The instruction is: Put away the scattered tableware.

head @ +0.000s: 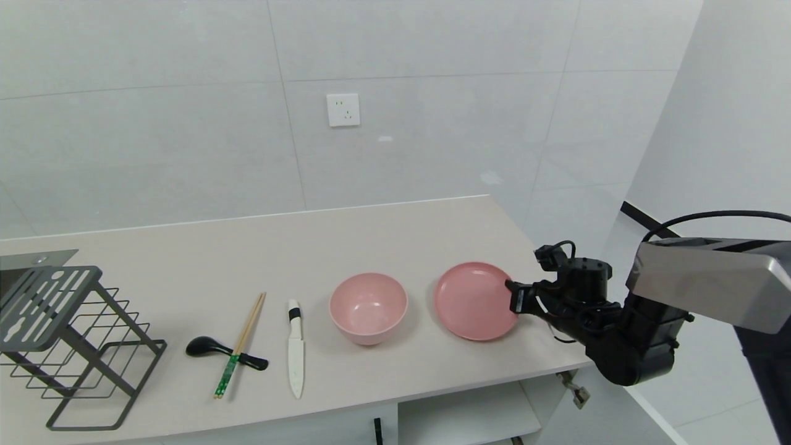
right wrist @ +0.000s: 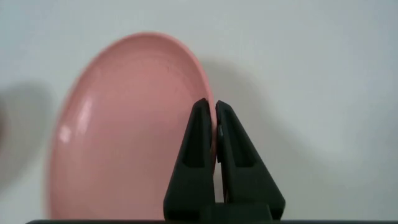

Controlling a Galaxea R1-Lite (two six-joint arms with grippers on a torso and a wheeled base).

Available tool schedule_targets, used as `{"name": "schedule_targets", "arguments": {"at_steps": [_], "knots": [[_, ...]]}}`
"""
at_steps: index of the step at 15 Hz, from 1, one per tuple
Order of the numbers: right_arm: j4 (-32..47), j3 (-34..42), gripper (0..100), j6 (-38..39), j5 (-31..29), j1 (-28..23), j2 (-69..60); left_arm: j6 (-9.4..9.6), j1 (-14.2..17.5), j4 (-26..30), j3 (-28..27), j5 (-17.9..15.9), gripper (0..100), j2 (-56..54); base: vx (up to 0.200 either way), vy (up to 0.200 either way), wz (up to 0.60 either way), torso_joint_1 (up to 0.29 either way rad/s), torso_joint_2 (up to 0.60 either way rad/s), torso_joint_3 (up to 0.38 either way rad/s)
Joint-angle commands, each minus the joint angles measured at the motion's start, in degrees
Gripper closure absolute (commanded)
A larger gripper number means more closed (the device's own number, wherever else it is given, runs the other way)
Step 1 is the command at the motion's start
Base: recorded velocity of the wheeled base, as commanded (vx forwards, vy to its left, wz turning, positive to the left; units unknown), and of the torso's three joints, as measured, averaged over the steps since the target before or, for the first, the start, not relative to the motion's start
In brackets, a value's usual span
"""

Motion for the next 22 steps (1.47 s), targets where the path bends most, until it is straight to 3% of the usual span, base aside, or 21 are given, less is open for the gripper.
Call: {"name": "schedule_targets", "arguments": {"at_steps": [1,5,8,11,19,22], "knots": [[-2.6,0.7,100,3.7,0.3,0.3,-8.1,0.01,0.0,0.0,0.0,-0.1,0,0.1,0.0,0.0,0.0,0.0,0.0,0.0],[-3.0,6.0,100,11.4,0.1,0.4,-16.9,0.01,0.0,0.0,0.0,-0.1,0,0.1,0.0,0.0,0.0,0.0,0.0,0.0],[-4.3,10.6,100,12.8,0.1,0.1,-23.2,-0.08,0.0,-0.1,0.0,-0.1,0,0.1,0.0,0.0,0.0,0.0,0.0,0.0],[-16.1,21.2,100,12.3,-0.1,0.5,-26.2,-0.08,0.0,-0.1,0.0,0.0,0,0.1,0.0,0.0,0.0,0.0,0.0,0.0],[-16.1,34.4,100,13.5,-0.1,1.8,-32.9,0.8,0.0,0.0,0.0,-0.2,0,0.1,0.0,0.0,0.0,0.0,0.0,0.0],[-16.1,35.4,100,13.5,-0.1,5.8,-36.6,0.71,0.0,0.0,0.0,-0.3,0,0.1,0.0,0.0,0.0,0.0,0.0,0.0]]}}
